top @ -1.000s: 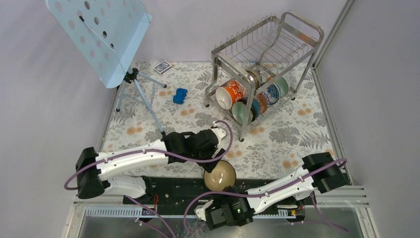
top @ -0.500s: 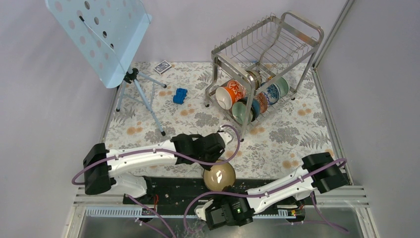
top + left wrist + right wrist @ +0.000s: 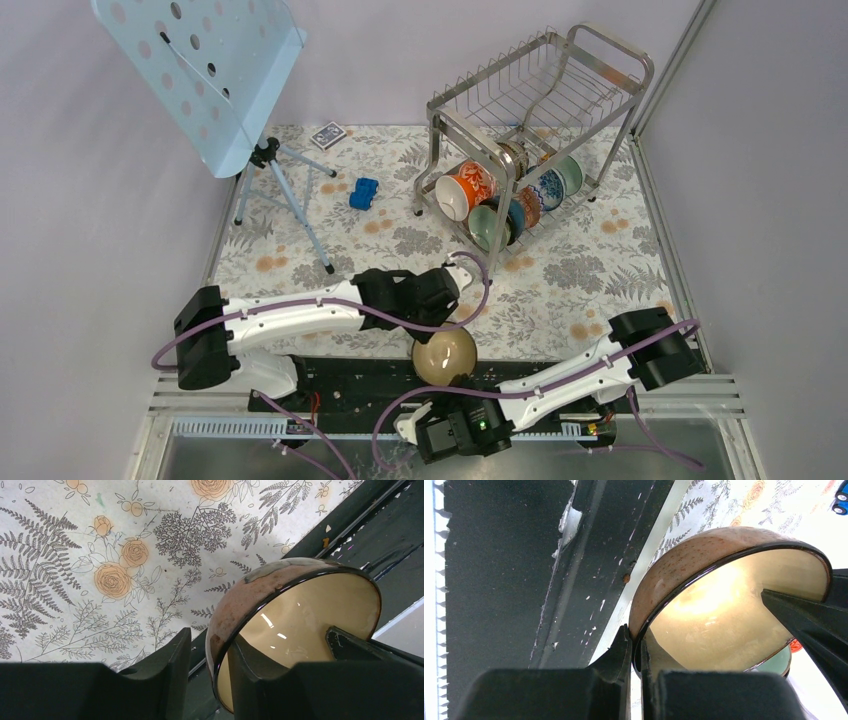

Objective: Unload the bowls from the dish rack
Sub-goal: Place the bowl at the center of the board.

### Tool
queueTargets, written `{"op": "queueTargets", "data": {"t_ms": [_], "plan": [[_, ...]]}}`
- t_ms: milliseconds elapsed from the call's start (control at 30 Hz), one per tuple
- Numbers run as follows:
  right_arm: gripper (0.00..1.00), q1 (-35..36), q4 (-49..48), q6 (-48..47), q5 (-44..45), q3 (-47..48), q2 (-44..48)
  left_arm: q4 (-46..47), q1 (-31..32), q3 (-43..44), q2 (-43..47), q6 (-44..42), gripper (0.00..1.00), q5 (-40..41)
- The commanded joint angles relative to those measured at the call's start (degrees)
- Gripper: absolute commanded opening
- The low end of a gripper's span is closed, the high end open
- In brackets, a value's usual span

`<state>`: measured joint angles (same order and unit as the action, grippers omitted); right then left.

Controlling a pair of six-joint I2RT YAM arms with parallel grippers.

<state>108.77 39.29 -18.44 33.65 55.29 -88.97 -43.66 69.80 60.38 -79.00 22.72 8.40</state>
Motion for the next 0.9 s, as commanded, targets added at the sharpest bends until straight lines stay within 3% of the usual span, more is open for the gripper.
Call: {"op": "queueTargets", "data": {"t_ms": [0,167,433,467,633,867], "plan": [[0.00,0.49,-0.86,-1.07,6.51,0.65,2.52,0.75,0.46,1.35,-0.14,0.10,0.32,1.08],[0.00,0.56,-1.15,-1.08,6.64,0.55,2.51,1.42,0.83,1.00,-0.10,-0.07,0.00,0.02],[0.00,0.53,-2.44,0.33,7.62,1.52,2.95,4.94,0.95,-0.27,2.08,1.50,0.00,-1.06],[0.05,0.52,-2.46,0.67,7.67,1.82,2.93,5.43,0.95,-0.68,2.52,1.86,0.00,-0.76],[0.48,0.56,-2.36,2.65,7.23,2.71,3.05,8.19,0.95,-3.15,4.64,4.15,0.00,-0.14],[0.83,0.50,-3.15,4.99,6.06,4.01,4.07,8.38,0.95,-3.67,6.51,6.39,0.00,2.93]]}}
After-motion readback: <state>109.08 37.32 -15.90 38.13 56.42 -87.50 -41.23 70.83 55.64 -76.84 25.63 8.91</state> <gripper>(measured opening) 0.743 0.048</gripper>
